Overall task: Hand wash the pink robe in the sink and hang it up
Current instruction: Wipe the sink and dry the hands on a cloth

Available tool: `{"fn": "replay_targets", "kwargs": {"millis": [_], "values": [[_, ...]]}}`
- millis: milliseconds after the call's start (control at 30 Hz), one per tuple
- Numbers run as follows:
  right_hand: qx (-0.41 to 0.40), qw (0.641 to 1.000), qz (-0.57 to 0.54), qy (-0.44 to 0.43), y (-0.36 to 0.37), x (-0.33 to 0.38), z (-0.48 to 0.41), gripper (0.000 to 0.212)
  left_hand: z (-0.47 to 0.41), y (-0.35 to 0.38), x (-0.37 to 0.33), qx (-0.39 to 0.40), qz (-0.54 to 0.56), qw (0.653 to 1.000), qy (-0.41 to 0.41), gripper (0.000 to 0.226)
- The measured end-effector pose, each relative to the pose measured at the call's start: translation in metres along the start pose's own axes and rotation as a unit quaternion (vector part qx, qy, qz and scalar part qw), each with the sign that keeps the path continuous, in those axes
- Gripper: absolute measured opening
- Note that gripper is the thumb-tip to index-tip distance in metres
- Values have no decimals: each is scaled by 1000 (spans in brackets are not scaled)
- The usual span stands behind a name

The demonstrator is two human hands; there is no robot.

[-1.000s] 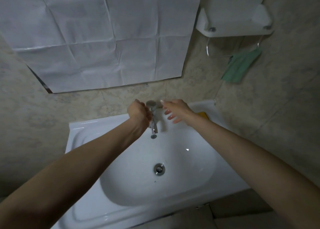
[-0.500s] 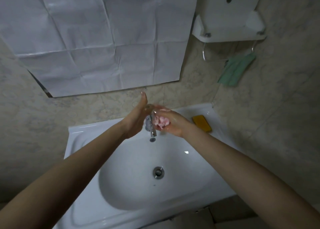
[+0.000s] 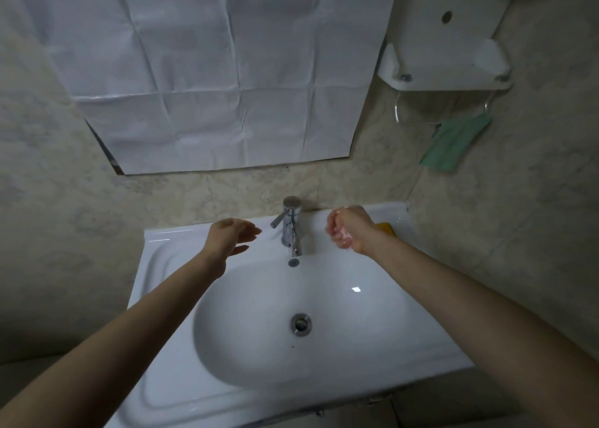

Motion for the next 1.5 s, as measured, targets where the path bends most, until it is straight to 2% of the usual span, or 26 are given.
{"fn": "replay_targets", "kwargs": {"millis": [167,367,567,833,900,967,1033,1100,1167,1200,1300,1400,1500], "values": [[-60,998,4,-36,1,2,-2,30,7,1,0,8,-3,1000,9,19],[-78,995,21,-66,-1,8,-1,28,13,7,-3,26,-22,999,11,21],[-81,995,-52,-34,5,12,0,31,21,23,-13,57,-21,998,13,18],[-112,986,-99,-72,8,19,5,33,41,82,-34,112,-88,979,147,15],[-118,983,-113,-78,4,22,4,32,42,92,-40,116,-112,974,162,23],[-92,982,-144,-81,-7,28,2,32,43,103,-47,163,-122,965,167,44],[5,980,-176,-94,-21,42,5,22,45,117,-55,201,-118,955,181,59],[124,956,-237,-117,-35,58,11,16,45,132,-64,171,-112,954,221,51],[156,943,-254,-149,-51,68,8,37,40,143,-76,102,-97,955,259,25],[142,950,-217,-173,-60,70,5,44,37,146,-83,79,-90,956,269,18],[20,968,-101,-230,-92,75,-2,30,28,156,-108,81,-51,962,255,20],[-52,964,-94,-244,-125,80,-6,22,23,168,-128,75,-68,958,267,23],[-92,954,-103,-265,-151,86,-8,18,21,178,-141,-7,-156,934,321,25]]}}
Point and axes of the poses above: each hand's wrist, its own z-axis away from the middle knuckle, its own y-axis out of the palm, x = y × z, the point moved 1 cm from there along -z, towards the middle knuckle, and after that the axes turned 8 degrees about -y, right-handed, at the moved point
